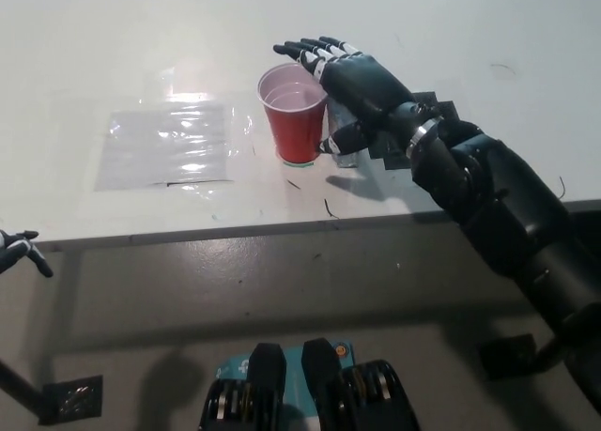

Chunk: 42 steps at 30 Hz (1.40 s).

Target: The robot uses its right hand to press the hand soap kept in the middle of the table to get liquid hand soap out

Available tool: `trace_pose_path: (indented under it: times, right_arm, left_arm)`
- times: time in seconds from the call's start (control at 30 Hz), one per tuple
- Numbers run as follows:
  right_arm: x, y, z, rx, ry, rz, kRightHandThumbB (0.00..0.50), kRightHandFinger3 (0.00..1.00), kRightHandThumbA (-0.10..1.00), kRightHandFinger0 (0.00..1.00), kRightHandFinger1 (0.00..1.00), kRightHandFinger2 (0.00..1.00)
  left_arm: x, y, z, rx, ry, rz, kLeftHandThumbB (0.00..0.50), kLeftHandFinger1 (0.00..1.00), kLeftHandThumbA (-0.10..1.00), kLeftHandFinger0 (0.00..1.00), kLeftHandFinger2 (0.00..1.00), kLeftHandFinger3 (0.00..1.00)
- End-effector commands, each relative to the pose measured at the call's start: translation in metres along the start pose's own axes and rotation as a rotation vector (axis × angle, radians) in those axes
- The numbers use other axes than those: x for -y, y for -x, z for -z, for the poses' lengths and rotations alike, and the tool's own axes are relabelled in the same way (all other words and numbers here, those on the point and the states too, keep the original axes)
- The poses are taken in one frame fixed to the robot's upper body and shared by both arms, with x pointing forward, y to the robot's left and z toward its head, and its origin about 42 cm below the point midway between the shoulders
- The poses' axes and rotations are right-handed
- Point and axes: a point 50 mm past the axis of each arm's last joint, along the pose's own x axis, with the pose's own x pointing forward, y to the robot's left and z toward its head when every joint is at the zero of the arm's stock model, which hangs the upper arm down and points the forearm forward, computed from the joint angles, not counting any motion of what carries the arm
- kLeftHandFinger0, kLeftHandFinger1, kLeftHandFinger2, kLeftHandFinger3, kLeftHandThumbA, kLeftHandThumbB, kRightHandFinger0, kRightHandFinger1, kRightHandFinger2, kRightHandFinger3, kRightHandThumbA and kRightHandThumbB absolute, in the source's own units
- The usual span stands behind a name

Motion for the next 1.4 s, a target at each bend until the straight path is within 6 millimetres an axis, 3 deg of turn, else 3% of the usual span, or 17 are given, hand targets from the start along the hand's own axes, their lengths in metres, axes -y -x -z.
trace_pose_path:
  times: [0.0, 0.23, 0.3, 0.47, 0.57, 0.73, 0.83, 0.93, 1.1, 1.23, 1.37]
  right_arm:
    - [-0.065, 0.019, 0.012, -0.121, 0.053, -0.223, 0.454, 1.00, 1.00, 1.00, 1.00, 1.00]
    - [-0.071, 0.020, 0.024, -0.162, 0.224, -0.300, 0.500, 1.00, 1.00, 1.00, 1.00, 1.00]
    - [-0.069, 0.021, 0.028, -0.179, 0.272, -0.317, 0.500, 1.00, 1.00, 1.00, 1.00, 1.00]
    - [-0.066, 0.022, 0.032, -0.212, 0.357, -0.341, 0.500, 1.00, 1.00, 1.00, 1.00, 1.00]
    - [-0.065, 0.025, 0.036, -0.213, 0.387, -0.335, 0.500, 1.00, 1.00, 1.00, 1.00, 1.00]
    - [-0.053, 0.023, 0.038, -0.221, 0.408, -0.319, 0.500, 1.00, 1.00, 1.00, 1.00, 1.00]
    - [-0.051, 0.025, 0.039, -0.225, 0.378, -0.308, 0.500, 1.00, 1.00, 1.00, 1.00, 1.00]
    - [-0.054, 0.027, 0.039, -0.241, 0.319, -0.300, 0.500, 1.00, 1.00, 1.00, 1.00, 1.00]
    - [-0.061, 0.029, 0.039, -0.246, 0.202, -0.275, 0.500, 1.00, 1.00, 1.00, 1.00, 1.00]
    - [-0.069, 0.029, 0.034, -0.250, 0.129, -0.245, 0.485, 1.00, 1.00, 1.00, 1.00, 1.00]
    - [-0.075, 0.029, 0.034, -0.256, 0.088, -0.231, 0.500, 1.00, 1.00, 1.00, 1.00, 1.00]
  left_arm:
    - [-0.025, 0.002, -0.010, 0.001, -0.035, -0.042, 0.217, 1.00, 1.00, 1.00, 1.00, 0.75]
    - [-0.032, 0.003, -0.015, 0.011, -0.045, -0.055, 0.227, 1.00, 1.00, 1.00, 1.00, 0.77]
    - [-0.034, 0.003, -0.017, 0.011, -0.050, -0.061, 0.206, 1.00, 1.00, 1.00, 1.00, 0.86]
    - [-0.039, 0.003, -0.022, 0.020, -0.055, -0.071, 0.196, 1.00, 1.00, 1.00, 1.00, 0.83]
    - [-0.039, 0.003, -0.022, 0.029, -0.043, -0.076, 0.193, 1.00, 1.00, 1.00, 1.00, 0.74]
    - [-0.046, 0.002, -0.026, 0.031, -0.041, -0.088, 0.203, 1.00, 1.00, 1.00, 1.00, 0.76]
    - [-0.049, 0.002, -0.027, 0.035, -0.043, -0.089, 0.179, 1.00, 1.00, 1.00, 1.00, 0.78]
    - [-0.050, 0.002, -0.029, 0.038, -0.046, -0.094, 0.217, 1.00, 1.00, 1.00, 1.00, 0.75]
    - [-0.052, 0.002, -0.031, 0.047, -0.040, -0.093, 0.201, 1.00, 1.00, 1.00, 1.00, 0.68]
    - [-0.056, 0.000, -0.035, 0.048, -0.058, -0.098, 0.226, 1.00, 1.00, 1.00, 1.00, 0.78]
    - [-0.059, 0.000, -0.038, 0.053, -0.053, -0.102, 0.212, 1.00, 1.00, 1.00, 1.00, 0.74]
